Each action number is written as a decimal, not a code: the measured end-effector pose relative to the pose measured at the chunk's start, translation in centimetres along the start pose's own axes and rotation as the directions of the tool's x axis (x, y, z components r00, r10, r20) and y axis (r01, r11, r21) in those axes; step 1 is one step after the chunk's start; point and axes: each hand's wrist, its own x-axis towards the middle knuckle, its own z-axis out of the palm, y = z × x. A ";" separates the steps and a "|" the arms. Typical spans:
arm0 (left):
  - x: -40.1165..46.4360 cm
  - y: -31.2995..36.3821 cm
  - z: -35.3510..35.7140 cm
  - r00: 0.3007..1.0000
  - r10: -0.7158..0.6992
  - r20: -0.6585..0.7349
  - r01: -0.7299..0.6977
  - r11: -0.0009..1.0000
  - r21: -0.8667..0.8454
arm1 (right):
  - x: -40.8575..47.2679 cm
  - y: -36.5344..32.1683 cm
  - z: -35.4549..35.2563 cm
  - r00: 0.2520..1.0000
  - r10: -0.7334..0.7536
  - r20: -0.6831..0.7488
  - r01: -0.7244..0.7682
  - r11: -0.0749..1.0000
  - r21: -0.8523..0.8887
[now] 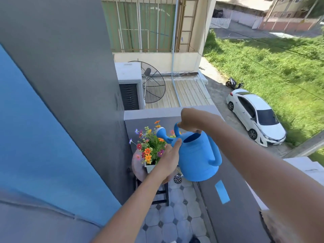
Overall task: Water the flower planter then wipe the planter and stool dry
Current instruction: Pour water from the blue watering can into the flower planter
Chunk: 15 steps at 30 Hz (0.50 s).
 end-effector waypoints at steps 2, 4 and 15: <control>-0.2 0.2 -0.2 1.000 -0.008 0.017 0.009 1.000 -0.025 | 0.8 -0.4 0.0 1.000 0.015 0.020 -0.015 1.000 -0.006; -0.3 0.3 -0.4 1.000 -0.002 0.000 0.002 0.999 -0.044 | 1.3 -0.6 0.1 0.999 0.020 0.029 -0.020 1.000 -0.013; 0.6 -1.1 -1.2 0.998 -0.035 -0.056 0.034 0.999 -0.012 | 1.8 -1.9 -0.1 0.998 -0.037 0.057 0.039 0.999 -0.033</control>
